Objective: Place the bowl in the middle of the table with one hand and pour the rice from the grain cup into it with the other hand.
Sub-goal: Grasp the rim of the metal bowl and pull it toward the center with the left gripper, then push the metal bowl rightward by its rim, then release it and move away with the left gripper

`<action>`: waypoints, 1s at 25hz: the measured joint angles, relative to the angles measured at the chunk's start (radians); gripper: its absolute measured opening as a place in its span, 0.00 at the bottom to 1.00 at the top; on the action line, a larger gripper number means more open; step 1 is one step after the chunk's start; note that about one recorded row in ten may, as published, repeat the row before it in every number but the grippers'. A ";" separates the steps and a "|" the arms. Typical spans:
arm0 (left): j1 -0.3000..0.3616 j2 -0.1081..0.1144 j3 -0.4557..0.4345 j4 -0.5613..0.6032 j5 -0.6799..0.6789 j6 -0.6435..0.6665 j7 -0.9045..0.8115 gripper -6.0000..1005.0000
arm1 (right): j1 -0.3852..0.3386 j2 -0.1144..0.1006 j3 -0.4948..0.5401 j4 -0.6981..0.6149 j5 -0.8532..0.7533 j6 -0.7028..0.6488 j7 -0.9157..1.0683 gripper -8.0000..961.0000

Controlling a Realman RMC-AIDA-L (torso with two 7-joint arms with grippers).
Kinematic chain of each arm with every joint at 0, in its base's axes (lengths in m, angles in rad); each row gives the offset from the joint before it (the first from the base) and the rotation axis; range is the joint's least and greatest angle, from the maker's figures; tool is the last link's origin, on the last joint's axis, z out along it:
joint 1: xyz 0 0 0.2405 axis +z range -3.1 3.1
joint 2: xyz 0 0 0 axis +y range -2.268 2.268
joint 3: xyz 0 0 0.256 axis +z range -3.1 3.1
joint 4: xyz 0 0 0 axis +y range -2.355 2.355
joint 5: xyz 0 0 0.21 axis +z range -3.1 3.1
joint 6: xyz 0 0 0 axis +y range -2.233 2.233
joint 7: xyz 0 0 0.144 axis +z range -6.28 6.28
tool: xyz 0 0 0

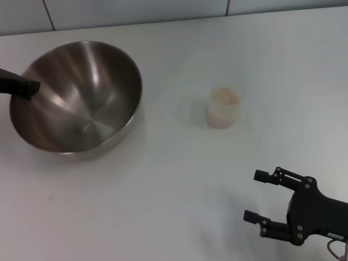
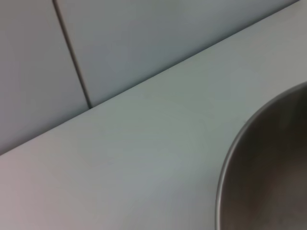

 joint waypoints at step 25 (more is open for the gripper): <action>-0.174 0.037 -0.122 -0.068 -0.145 0.290 0.075 0.04 | 0.027 0.002 0.000 0.000 -0.020 0.003 0.021 0.75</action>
